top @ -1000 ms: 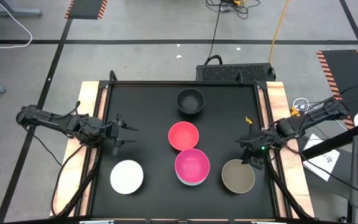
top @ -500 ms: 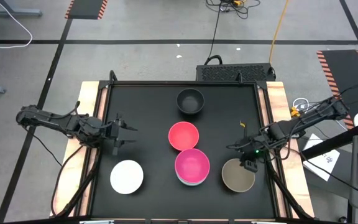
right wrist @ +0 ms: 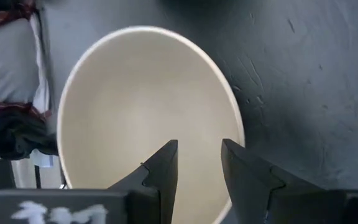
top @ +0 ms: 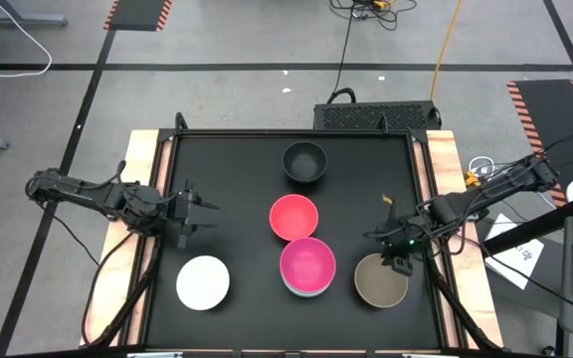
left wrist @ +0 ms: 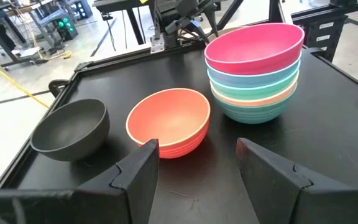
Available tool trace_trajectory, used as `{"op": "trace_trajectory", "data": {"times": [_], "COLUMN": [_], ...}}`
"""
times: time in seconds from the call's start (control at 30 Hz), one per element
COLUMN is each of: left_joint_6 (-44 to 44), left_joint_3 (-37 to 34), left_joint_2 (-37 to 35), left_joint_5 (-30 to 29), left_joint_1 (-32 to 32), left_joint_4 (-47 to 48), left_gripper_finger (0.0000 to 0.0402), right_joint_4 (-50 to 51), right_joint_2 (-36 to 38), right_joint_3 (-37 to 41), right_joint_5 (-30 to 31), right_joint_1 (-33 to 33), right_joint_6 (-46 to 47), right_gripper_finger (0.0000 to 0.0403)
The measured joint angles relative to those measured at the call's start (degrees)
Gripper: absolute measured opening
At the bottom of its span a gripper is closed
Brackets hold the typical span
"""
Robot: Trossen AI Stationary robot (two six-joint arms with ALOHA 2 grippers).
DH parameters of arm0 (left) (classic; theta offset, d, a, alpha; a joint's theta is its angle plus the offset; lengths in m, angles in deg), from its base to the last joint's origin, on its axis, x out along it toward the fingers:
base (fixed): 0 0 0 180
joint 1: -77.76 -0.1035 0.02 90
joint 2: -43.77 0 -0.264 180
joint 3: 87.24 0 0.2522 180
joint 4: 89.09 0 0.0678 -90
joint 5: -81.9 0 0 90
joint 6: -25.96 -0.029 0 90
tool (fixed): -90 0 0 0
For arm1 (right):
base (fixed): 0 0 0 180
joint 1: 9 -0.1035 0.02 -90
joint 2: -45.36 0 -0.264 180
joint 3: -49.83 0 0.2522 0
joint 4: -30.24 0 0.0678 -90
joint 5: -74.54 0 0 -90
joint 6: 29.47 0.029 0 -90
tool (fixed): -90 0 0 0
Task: Nest bowls inside each other
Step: Stack the gray bowl on top of the pink bowl
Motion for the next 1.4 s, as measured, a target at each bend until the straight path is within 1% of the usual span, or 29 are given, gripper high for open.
{"op": "trace_trajectory", "data": {"times": [0.2, 0.3, 0.47, 0.57, 0.67, 0.83, 1.03, 1.17, 1.4], "left_joint_6": [0.0, 0.1, 0.1, 0.1, 0.1, 0.1, 0.0, 0.0, 0.0], "left_joint_3": [0.0, 0.0, 0.0, 0.0, 0.0, 0.0, 0.0, 0.0, 0.0], "left_joint_2": [0.0, 0.0, 0.0, 0.0, 0.0, 0.0, 0.0, 0.0, 0.0], "left_joint_5": [0.0, 0.0, 0.0, 0.0, 0.0, 0.0, 0.0, 0.0, 0.0], "left_joint_1": [0.0, 0.0, 0.0, 0.0, 0.0, 0.0, 0.0, 0.0, 0.0], "left_joint_4": [0.1, 0.1, 0.1, 0.1, 0.1, 0.1, 0.1, 0.1, 0.1], "left_gripper_finger": [0.0218, 0.0218, 0.0218, 0.0218, 0.0218, 0.0218, 0.0218, 0.0218, 0.0218], "right_joint_4": [-1.5, -1.0, 6.6, 6.8, 4.7, 4.3, 1.2, 1.8, 2.1], "right_joint_2": [3.3, 4.5, 3.1, 1.9, 1.6, 1.6, 1.6, 1.5, -2.1], "right_joint_3": [0.0, 0.0, 0.0, 0.0, 0.0, 0.0, 0.0, 0.0, 0.0], "right_joint_5": [0.4, 2.7, 5.3, 6.1, 6.0, 5.6, 2.3, 0.3, 0.2], "right_joint_1": [0.0, 0.0, 0.0, 0.0, 0.0, 0.0, 0.0, 0.0, 0.0], "right_joint_6": [-1.8, -1.9, 1.3, 2.0, 1.1, 1.4, 1.4, 2.0, 2.2], "right_gripper_finger": [0.0116, 0.0116, 0.0116, 0.0116, 0.0116, 0.0116, 0.0116, 0.0116, 0.0116]}}
